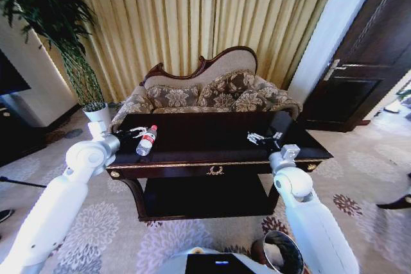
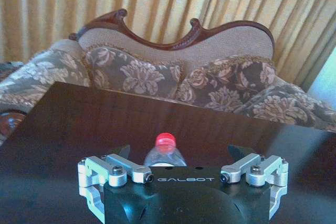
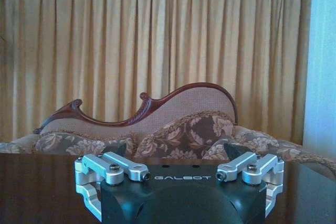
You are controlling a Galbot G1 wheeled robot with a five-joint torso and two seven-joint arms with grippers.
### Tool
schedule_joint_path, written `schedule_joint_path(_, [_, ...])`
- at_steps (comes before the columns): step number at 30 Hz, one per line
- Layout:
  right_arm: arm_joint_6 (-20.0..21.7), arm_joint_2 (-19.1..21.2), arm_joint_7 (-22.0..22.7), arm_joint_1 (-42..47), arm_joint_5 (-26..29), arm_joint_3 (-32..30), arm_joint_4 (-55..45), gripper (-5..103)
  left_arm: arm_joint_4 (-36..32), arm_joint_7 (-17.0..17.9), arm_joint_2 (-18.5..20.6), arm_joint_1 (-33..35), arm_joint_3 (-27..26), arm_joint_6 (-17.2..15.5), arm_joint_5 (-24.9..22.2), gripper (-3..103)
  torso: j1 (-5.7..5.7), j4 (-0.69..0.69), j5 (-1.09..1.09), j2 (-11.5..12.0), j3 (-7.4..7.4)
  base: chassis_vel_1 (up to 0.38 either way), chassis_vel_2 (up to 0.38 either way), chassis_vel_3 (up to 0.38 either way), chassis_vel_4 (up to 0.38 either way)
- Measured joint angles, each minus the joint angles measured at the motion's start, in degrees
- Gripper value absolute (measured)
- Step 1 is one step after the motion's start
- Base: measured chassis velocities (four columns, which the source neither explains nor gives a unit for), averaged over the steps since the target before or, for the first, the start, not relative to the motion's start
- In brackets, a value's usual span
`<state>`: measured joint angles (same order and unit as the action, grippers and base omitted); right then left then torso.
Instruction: Move to the front of the table and place the trash on the table into the trash bin.
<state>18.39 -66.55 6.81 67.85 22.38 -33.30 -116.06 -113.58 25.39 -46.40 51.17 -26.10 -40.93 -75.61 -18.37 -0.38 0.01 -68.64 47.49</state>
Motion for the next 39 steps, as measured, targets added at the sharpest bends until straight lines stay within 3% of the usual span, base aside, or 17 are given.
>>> schedule_joint_path(5, [-0.7,-0.3,0.0,0.6,-0.1,-0.7,0.7,100,-0.5,5.0,0.0,-0.3,2.2,0.0,-4.4,100,0.00,0.00,0.00,0.0,0.00,0.000,0.000,0.000,0.000])
schedule_joint_path(8, [-1.0,-0.6,0.0,0.8,-0.4,-0.7,1.0,100,-0.5,5.5,0.0,0.1,2.5,-0.1,-4.5,100,0.00,0.00,0.00,0.0,0.00,0.000,0.000,0.000,0.000])
schedule_joint_path(12, [-1.3,-1.0,0.0,1.1,-0.7,-0.7,1.4,100,-0.3,5.2,-0.1,1.2,2.3,-0.1,-2.4,100,0.00,0.00,-0.01,0.0,0.00,0.000,0.000,0.000,0.000])
schedule_joint_path(16, [-1.5,-1.4,0.0,1.1,-1.1,-0.4,1.8,100,0.0,2.6,-0.1,3.7,1.2,-0.1,1.5,100,0.00,0.01,-0.01,0.0,0.00,0.000,0.000,0.000,0.000])
schedule_joint_path(39, [-2.2,-2.7,0.0,1.7,-2.2,0.3,2.0,100,1.8,1.7,-0.3,4.0,1.6,0.0,3.9,100,0.00,0.00,-0.01,0.0,0.00,0.000,0.000,0.000,0.000])
